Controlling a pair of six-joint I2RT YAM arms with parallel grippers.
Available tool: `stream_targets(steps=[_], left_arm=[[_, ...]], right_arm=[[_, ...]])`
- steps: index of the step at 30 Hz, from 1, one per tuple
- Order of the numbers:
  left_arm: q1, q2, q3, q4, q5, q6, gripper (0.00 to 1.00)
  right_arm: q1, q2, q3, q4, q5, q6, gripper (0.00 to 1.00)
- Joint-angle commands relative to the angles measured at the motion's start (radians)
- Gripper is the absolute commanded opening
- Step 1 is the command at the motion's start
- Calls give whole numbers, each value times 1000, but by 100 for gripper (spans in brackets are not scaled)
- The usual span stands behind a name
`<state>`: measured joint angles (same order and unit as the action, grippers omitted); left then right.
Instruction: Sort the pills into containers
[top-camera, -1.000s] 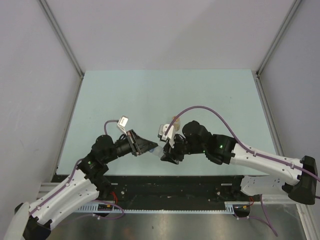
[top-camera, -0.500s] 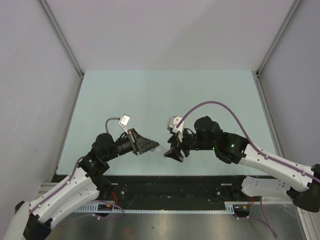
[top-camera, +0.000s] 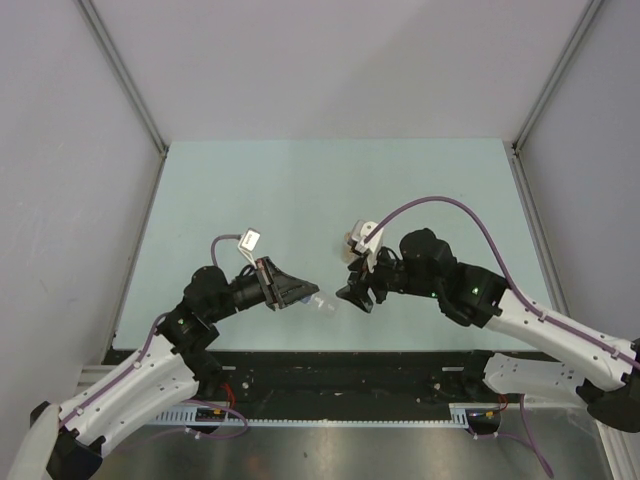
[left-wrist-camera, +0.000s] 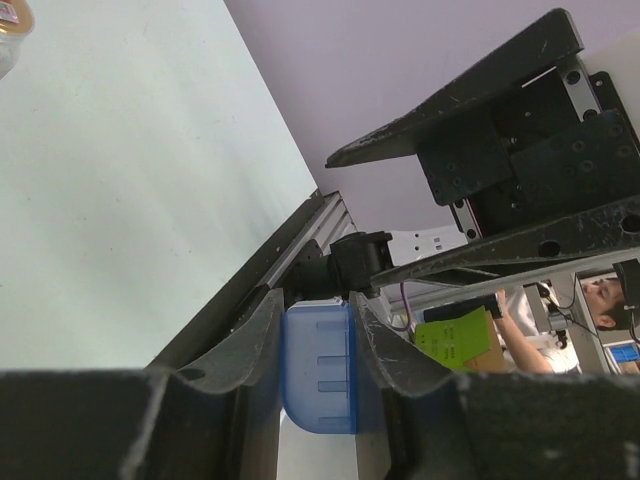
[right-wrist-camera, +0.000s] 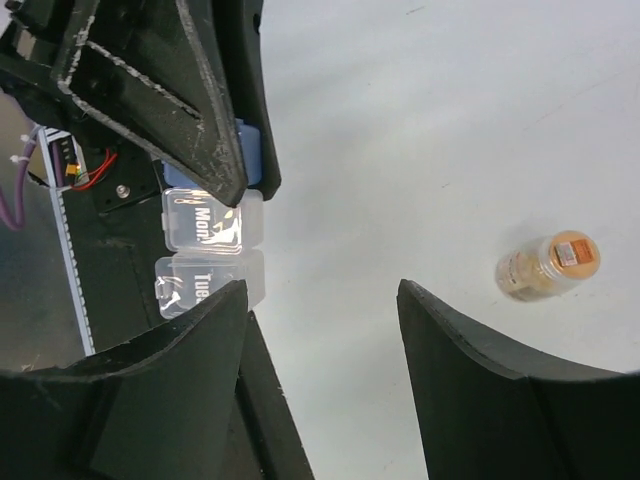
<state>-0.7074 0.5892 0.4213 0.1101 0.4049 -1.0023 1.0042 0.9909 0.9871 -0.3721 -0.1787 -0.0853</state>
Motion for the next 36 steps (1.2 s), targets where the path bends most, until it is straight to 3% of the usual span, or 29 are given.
stream_targets(steps=[1,4,8,25,36], left_arm=[[0,0,34,46,18,10,0],[0,8,30,46,15,7,0],[0,17,34,46,14,5,0],[0,15,37,46,18,4,0],[0,26,36,46,29,14,1]], right_arm=[[8,-53,4,30,-67,15,69],[59,-67,4,51,-67,13,80],[154,-49,5,58,63,1,86],[313,94,5,55,527,-53,89],[246,3,5,35,561,-47,89]])
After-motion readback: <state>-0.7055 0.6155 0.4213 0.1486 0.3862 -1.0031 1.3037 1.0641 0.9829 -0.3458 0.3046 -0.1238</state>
